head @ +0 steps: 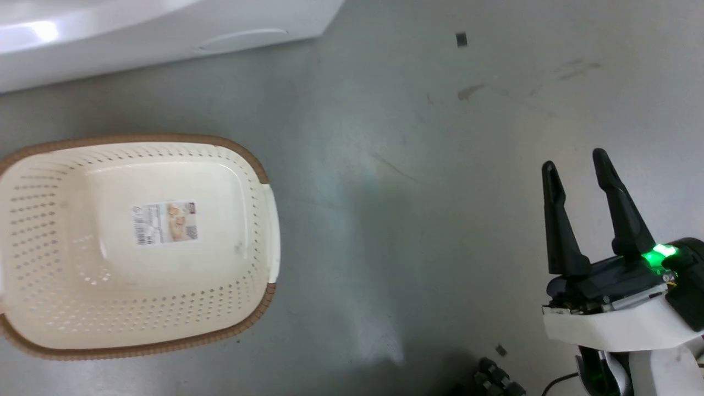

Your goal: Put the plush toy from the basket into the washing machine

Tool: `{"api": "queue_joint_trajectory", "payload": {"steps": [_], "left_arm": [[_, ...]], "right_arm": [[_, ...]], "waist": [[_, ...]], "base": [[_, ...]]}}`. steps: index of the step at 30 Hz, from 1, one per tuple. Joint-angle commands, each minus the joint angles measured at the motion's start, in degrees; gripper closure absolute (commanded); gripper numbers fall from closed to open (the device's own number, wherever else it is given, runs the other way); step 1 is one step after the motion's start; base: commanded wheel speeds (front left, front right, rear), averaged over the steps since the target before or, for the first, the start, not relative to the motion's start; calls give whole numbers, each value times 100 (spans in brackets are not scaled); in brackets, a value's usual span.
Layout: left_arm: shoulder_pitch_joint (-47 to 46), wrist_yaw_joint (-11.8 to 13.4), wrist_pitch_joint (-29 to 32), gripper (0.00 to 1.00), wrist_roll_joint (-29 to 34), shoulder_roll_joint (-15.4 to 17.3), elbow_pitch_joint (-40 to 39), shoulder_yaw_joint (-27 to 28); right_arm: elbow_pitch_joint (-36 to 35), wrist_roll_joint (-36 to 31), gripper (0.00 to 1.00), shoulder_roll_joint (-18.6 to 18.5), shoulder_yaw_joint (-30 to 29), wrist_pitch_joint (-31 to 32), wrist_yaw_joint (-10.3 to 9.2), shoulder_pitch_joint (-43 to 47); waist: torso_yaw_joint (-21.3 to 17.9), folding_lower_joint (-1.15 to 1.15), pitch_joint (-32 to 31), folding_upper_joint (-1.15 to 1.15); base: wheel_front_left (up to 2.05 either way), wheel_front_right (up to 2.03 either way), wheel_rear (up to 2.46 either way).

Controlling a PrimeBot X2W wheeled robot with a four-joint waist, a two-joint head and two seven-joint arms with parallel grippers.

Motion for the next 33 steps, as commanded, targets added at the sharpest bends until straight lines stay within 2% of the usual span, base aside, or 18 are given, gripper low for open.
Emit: {"api": "queue_joint_trajectory", "payload": {"steps": [1,9,15,22,23,24,33], "left_arm": [[-305,-23,-27,100,80,87,169,-68],[-1010,-23,225,100,315,255,1423,-669],[-884,-24,305,100,126,264,2067,-1146],[-665,-24,115,100,-266,233,2413,-1489],[-630,-24,60,59,-312,228,2464,-1527],[-589,-24,2,0,-344,214,2525,-1562],[264,-24,-644,0,-806,-199,2712,-1786]], "right_arm": [[-30,42,0,-1,47,-26,-5,-116],[-56,130,0,-1,104,-26,-5,-167],[-34,120,0,-1,110,-26,-5,-238],[-17,16,0,-1,47,-26,-5,-255],[-17,-12,0,-1,20,-26,-5,-259],[-17,-37,0,-1,-20,-26,-5,-268],[116,-368,0,-1,-272,-26,-5,-225]], "waist": [[-165,-1,223,0],[-228,-1,461,0],[-171,-1,472,0],[-48,-1,319,0],[-22,-1,271,0],[11,-1,210,0],[404,-1,-818,0]], "base": [[0,0,0],[0,0,0],[0,0,0],[0,0,0],[0,0,0],[0,0,0],[0,0,0]]}}
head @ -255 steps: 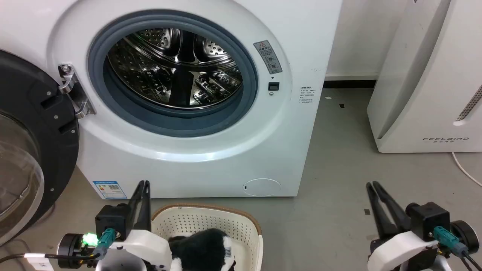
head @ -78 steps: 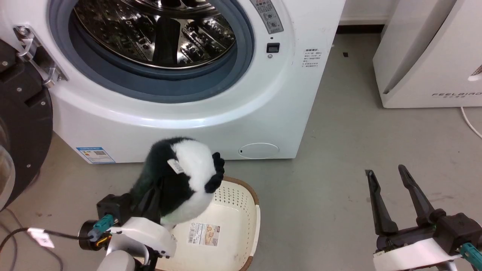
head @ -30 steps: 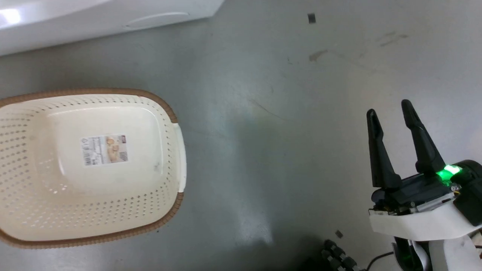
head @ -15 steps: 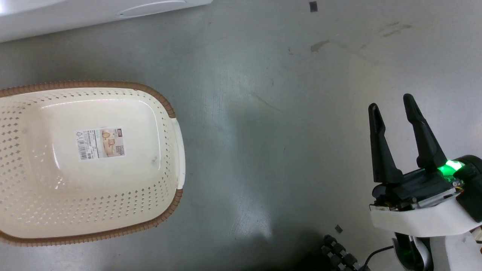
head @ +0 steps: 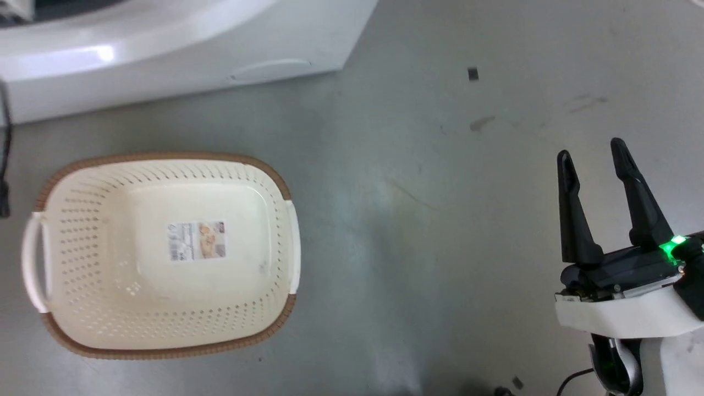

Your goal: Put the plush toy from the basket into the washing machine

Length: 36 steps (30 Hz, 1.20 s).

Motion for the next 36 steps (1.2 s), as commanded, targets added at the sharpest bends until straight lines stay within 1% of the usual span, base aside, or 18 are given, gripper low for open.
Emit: {"api": "queue_joint_trajectory", "payload": {"steps": [1,4,7,11,16,23,28,30,34,36], "left_arm": [[157,1,-42,0,-63,-25,-27,-2],[638,1,-75,0,-235,-171,-380,147],[1324,48,-78,0,-278,-331,-1096,446],[2407,158,-79,0,-256,-628,-2073,860],[3700,315,-80,0,-95,-991,-3252,1313],[5365,465,-80,0,74,-1538,-4472,1819],[6352,602,-80,0,399,-1853,-5003,2013],[6677,634,-80,0,421,-2040,-5120,2096],[7184,679,-81,0,782,-2207,-5242,2062],[7358,662,-81,0,907,-2273,-5234,2033]], "right_arm": [[22,-32,0,-1,-20,-26,-5,-14],[101,-152,0,-1,-89,-26,-5,78],[186,-254,0,-1,-164,-26,-5,182],[310,-361,0,-1,-252,-26,-5,365],[409,-436,0,-1,-326,-26,-5,605],[525,-439,0,-1,-346,-26,-5,835],[585,-402,0,-1,-326,-26,-5,977],[609,-391,0,-1,-312,-26,-5,1031],[661,-350,0,-1,-271,-26,-5,1116],[689,-337,0,-1,-223,-26,-5,1140]], "waist": [[238,0,-470,0],[416,0,-922,0],[604,0,-1354,0],[838,0,-1869,0],[1048,0,-2337,0],[1173,0,-2785,0],[1210,0,-3021,0],[1226,0,-3097,0],[1257,0,-3209,0],[1265,0,-3243,0]], "base": [[0,0,0],[0,0,0],[0,0,0],[0,0,0],[0,0,0],[0,0,0],[0,0,0],[0,0,0],[0,0,0],[0,0,0]]}}
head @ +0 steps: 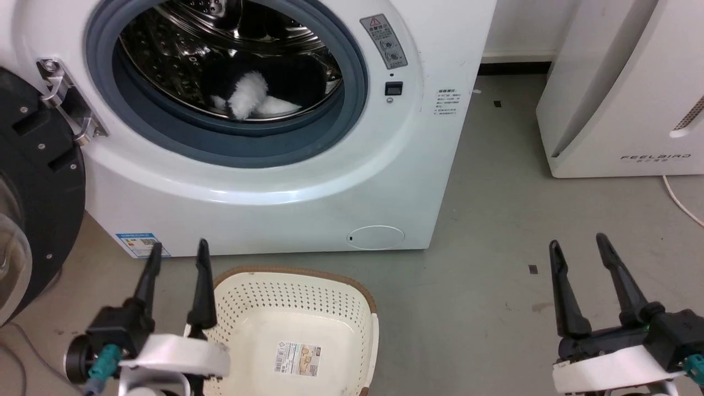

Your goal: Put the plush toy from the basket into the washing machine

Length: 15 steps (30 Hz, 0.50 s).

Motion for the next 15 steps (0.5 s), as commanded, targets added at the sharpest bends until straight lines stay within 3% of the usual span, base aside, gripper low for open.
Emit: {"api": "queue_joint_trajectory", "payload": {"steps": [1,12,13,15], "left_arm": [[99,-8,-31,0,83,-39,-30,-41],[373,-196,-31,0,436,-217,-47,-110],[304,-201,7,100,408,-234,-46,-113],[307,-196,31,100,423,-237,-55,-119]], "right_arm": [[34,38,0,-1,27,-26,-5,89],[117,79,0,-1,110,-26,-5,174],[113,37,100,0,103,6,0,80],[115,28,100,0,103,30,0,78]], "waist": [[12,1,-33,0],[28,1,-120,0],[28,1,-123,0],[30,1,-135,0]], "base": [[0,0,0],[0,0,0],[0,0,0],[0,0,0]]}}
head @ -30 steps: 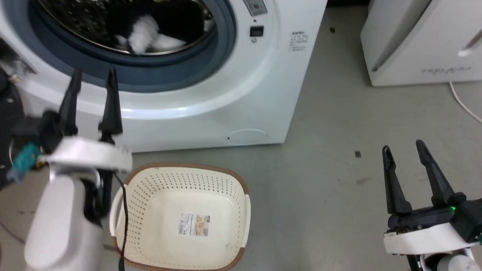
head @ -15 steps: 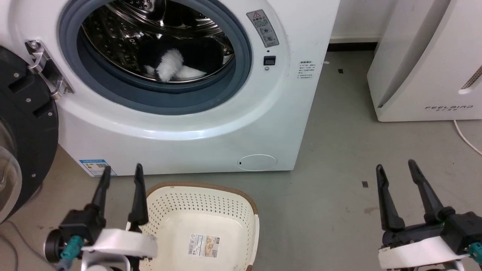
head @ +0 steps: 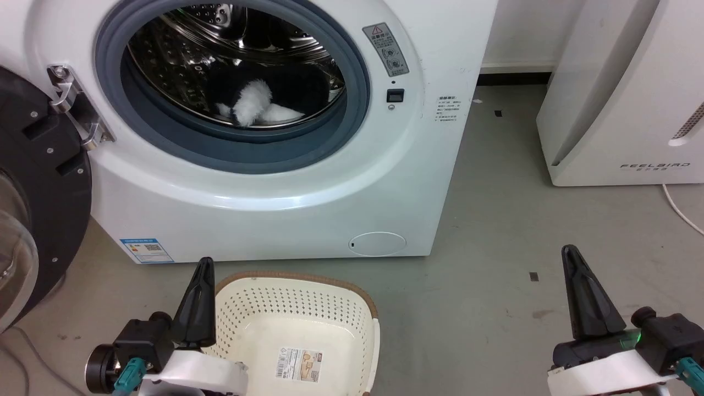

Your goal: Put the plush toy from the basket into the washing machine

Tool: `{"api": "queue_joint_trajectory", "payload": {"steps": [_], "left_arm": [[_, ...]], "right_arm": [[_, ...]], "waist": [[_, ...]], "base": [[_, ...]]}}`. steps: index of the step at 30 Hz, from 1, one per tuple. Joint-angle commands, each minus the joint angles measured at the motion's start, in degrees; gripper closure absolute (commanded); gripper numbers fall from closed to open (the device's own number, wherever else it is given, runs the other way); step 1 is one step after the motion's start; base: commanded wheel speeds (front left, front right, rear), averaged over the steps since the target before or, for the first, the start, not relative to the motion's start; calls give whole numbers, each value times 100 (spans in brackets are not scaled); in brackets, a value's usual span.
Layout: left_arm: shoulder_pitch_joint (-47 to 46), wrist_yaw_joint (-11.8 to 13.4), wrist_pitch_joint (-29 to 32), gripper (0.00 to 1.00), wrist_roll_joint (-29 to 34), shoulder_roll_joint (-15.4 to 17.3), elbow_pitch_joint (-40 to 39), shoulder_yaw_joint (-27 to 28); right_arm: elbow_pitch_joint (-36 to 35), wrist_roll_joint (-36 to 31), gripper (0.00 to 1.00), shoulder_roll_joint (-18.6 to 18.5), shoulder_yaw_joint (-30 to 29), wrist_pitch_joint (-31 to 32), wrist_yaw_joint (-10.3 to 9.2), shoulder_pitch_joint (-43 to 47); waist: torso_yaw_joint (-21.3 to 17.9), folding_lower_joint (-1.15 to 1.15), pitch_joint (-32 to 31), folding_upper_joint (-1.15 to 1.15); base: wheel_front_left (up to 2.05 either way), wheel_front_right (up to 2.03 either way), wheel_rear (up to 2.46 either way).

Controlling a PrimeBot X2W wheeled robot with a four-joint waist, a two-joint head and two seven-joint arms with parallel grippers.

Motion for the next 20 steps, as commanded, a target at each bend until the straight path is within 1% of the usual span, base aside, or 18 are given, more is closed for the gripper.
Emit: {"api": "queue_joint_trajectory", "payload": {"steps": [1,20], "left_arm": [[3,6,20,100,16,-3,-10,7],[28,56,254,100,164,-29,-92,19]], "right_arm": [[1,-10,100,0,2,22,0,0],[14,-99,100,0,15,258,-1,-2]], "waist": [[1,1,-2,0],[18,1,-97,0]], "base": [[0,0,0],[0,0,0]]}}
